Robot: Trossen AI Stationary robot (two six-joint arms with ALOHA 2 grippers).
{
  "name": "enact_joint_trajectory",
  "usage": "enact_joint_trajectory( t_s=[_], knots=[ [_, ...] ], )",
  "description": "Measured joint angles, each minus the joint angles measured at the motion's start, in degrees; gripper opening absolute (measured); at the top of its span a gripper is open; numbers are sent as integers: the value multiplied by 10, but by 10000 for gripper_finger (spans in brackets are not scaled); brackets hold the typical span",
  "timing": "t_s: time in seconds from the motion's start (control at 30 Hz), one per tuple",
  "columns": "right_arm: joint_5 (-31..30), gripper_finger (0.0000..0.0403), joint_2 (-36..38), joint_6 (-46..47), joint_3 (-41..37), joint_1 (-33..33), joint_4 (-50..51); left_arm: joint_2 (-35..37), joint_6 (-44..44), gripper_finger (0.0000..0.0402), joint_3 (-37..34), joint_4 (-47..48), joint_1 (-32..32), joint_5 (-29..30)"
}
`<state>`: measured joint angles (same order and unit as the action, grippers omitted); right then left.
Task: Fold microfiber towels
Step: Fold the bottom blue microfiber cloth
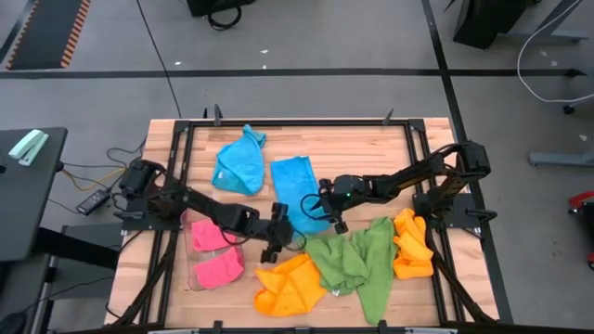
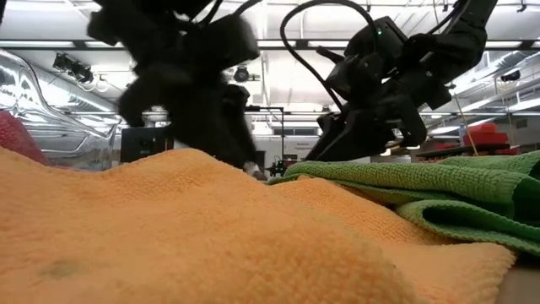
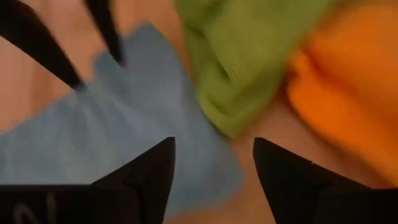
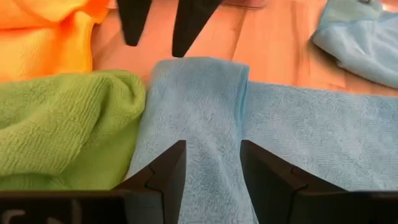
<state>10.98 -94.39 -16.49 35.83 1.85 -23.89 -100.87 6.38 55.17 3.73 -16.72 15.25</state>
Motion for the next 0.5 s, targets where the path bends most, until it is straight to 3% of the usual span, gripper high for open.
enact_joint_trajectory(
  t_s=[0.27,0.5],
  knots=[
    [0,161,0,1,0,0,-7,-1,172,307,-1,63,-23,118],
    [0,161,0,3,0,0,-15,-19,234,304,-1,78,1,131]
  ],
)
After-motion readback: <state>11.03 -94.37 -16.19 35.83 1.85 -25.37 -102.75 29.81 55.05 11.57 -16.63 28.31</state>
